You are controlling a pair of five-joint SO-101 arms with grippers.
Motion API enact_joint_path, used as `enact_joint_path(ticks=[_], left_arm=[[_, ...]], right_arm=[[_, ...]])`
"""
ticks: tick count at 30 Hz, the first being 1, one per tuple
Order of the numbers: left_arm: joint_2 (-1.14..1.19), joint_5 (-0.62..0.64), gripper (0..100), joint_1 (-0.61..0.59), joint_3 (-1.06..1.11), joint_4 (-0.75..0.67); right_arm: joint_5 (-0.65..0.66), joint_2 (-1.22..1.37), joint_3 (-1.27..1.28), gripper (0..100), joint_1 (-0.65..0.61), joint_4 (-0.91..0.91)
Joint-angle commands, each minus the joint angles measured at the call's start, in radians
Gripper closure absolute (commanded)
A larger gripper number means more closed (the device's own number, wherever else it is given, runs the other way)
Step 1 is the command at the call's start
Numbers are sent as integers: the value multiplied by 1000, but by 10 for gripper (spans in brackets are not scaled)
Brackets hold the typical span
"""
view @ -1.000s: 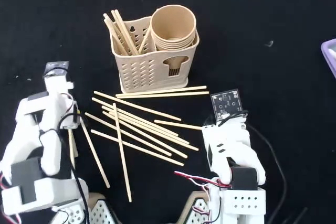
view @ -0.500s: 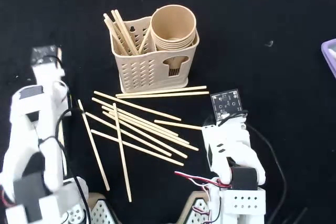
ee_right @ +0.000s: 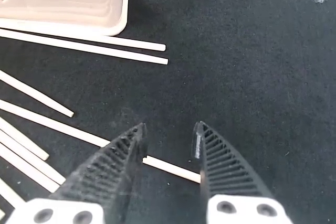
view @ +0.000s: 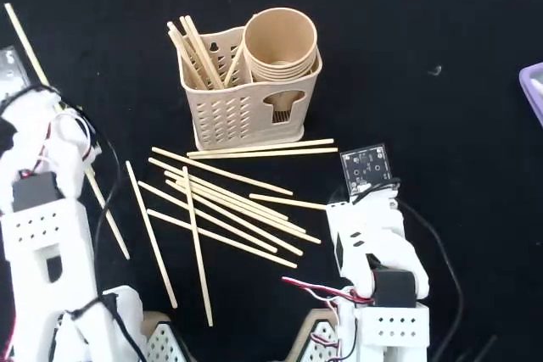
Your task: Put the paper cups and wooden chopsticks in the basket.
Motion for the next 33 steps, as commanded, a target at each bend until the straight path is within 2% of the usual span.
enact_joint_path(ticks=[1, 7, 12, 16, 21, 27, 29, 33], left_arm=[[-66, 18, 970, 12, 74, -71], [-66, -114, 967, 13, 213, -81], [-68, -256, 966, 65, 323, -64], [-74, -308, 966, 70, 404, -74], [-66, -313, 970, 77, 440, -54], [-64, -493, 970, 71, 410, 78], [-64, -516, 970, 73, 398, 127], [-64, -517, 967, 71, 403, 130]], right_arm=[[-8, -16, -4, 847, 11, -15], [-8, -16, -4, 847, 11, -15], [-8, -16, -4, 847, 11, -15], [-8, -16, -4, 847, 11, -15], [-8, -16, -4, 847, 11, -15], [-8, -16, -4, 847, 11, -15], [-8, -16, -4, 847, 11, -15], [-8, -16, -4, 847, 11, -15]])
